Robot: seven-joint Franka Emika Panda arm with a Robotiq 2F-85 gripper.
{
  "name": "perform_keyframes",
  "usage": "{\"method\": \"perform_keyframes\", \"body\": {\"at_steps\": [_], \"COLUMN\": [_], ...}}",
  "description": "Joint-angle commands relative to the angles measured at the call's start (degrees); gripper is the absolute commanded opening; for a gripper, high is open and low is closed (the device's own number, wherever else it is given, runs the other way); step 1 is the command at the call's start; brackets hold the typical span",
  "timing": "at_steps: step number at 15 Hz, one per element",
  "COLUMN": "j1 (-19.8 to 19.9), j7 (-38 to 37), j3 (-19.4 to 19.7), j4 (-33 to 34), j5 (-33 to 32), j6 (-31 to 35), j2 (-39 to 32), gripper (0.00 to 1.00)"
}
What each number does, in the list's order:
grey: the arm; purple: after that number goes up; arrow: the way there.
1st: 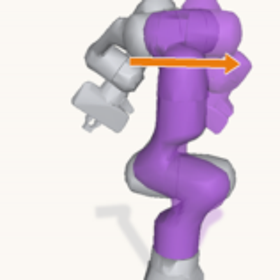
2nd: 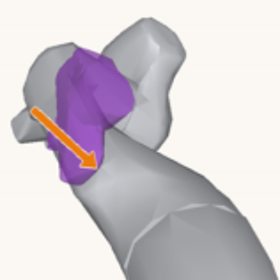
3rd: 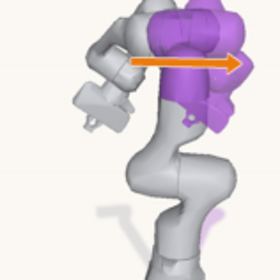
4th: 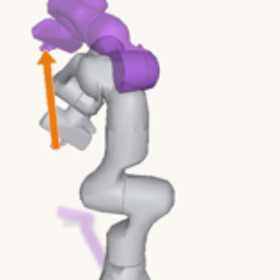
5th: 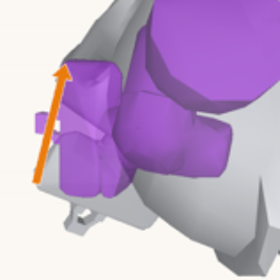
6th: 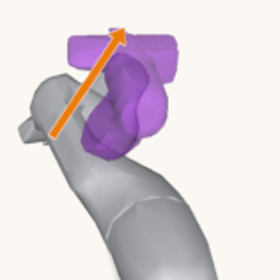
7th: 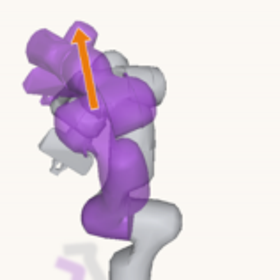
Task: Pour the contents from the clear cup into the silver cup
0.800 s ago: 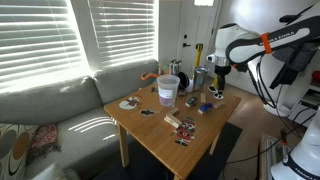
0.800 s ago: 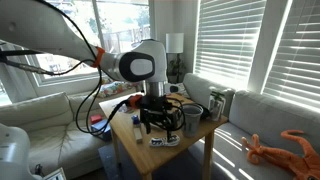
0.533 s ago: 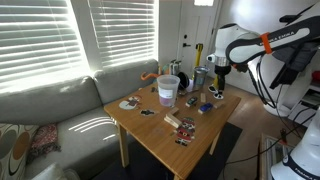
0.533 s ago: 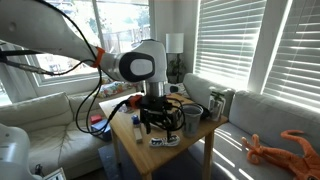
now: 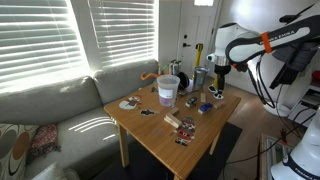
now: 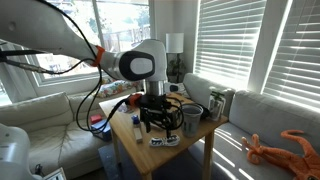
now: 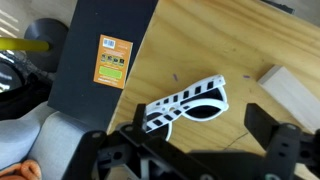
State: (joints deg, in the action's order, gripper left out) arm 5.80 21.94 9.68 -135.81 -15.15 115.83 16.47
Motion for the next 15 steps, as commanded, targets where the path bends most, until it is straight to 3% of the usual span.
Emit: {"method": "perform_keyframes", "body": {"at_steps": [1, 4, 8, 10, 11, 15], "j1": [-0.7, -2.0, -4.7, -5.6, -5.0, -5.6], "j7": [-4.6, -6.7, -10.6, -14.6, -11.5, -13.9], "j3": [-1.7, -3.3, -5.5, -7.1, -6.1, -7.4], "j4": [4.4, 11.0, 24.4, 29.6, 23.1, 27.6], "j5": [3.8, 6.9, 12.8, 14.3, 12.2, 12.9], "j6": [-6.4, -14.9, -26.7, -27.3, -24.7, -25.4], "j2": [3.4, 6.0, 2.6, 0.1, 4.6, 1.2], "gripper": [1.00, 1.00, 1.00, 1.00, 1.00, 1.00]}}
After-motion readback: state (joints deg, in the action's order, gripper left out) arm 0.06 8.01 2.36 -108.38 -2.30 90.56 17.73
